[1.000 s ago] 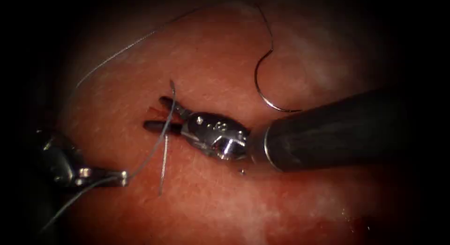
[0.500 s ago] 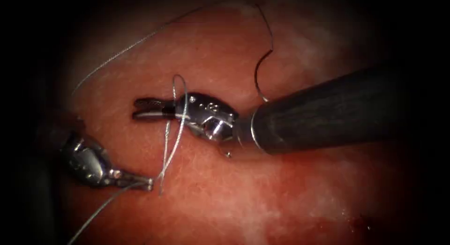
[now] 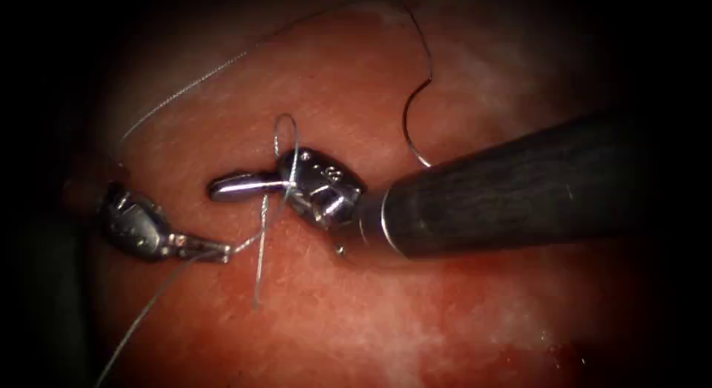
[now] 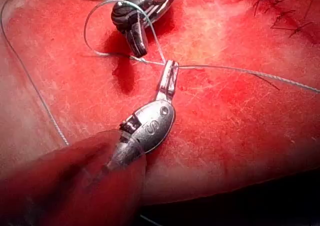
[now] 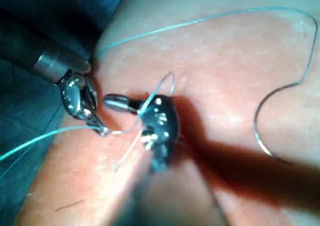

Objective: Wound Closure

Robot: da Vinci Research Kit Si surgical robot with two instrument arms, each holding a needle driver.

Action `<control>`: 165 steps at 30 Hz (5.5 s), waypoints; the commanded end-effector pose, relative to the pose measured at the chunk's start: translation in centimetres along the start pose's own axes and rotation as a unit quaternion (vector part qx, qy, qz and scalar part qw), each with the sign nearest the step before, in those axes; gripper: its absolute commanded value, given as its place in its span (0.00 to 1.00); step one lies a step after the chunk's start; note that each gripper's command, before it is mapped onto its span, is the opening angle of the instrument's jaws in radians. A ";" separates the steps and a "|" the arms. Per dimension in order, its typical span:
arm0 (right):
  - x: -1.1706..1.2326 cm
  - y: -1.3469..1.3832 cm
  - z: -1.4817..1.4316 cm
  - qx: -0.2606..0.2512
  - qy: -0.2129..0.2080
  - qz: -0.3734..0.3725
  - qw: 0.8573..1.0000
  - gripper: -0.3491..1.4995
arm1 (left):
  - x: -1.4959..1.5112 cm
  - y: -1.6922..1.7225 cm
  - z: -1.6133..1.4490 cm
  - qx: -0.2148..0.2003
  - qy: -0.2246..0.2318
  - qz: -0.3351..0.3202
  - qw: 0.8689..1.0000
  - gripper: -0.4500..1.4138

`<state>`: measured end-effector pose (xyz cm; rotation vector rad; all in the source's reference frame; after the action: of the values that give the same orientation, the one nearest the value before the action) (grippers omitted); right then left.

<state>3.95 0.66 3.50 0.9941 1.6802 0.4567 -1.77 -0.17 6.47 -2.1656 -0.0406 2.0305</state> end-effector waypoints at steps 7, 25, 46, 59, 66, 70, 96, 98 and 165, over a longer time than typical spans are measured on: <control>-0.04 -0.08 0.04 0.058 -0.008 0.013 0.998 0.14 | -0.19 -0.01 -0.07 0.006 -0.008 -0.002 1.000 0.00; -0.08 -0.17 0.13 0.158 -0.238 -0.102 0.953 0.16 | -0.07 -0.19 -0.07 0.008 -0.009 -0.011 1.000 0.00; -0.16 -0.21 0.52 0.272 -0.429 -0.181 0.842 0.62 | -0.01 -0.30 -0.08 0.012 -0.011 -0.016 1.000 0.00; -0.16 -0.16 0.45 0.306 -0.495 -0.220 0.783 0.61 | -0.01 -0.28 -0.09 0.013 -0.012 -0.015 1.000 0.00; -0.27 -0.14 0.38 0.308 -0.533 -0.240 0.751 0.58 | -0.01 -0.28 -0.12 0.014 -0.013 -0.015 1.000 0.00; -0.47 -0.08 0.36 0.300 -0.537 -0.258 0.745 0.57 | -0.01 -0.28 -0.12 0.014 -0.013 -0.015 1.000 0.00; -0.43 -0.03 0.17 0.215 -0.493 -0.304 0.786 0.00 | 0.10 0.07 -0.16 0.021 -0.018 -0.017 0.999 0.00; -0.36 -0.07 0.12 0.197 -0.458 -0.287 0.818 0.00 | 0.13 0.18 -0.15 0.020 -0.017 -0.019 0.999 0.00; 0.23 0.92 -0.69 -0.135 -0.341 -0.154 0.918 0.00 | 0.55 2.75 -0.67 -0.030 -0.044 -0.071 0.996 0.00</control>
<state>3.58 1.62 4.21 0.5610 1.0717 0.1021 -1.27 -2.71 5.56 -2.0424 -0.2541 2.0718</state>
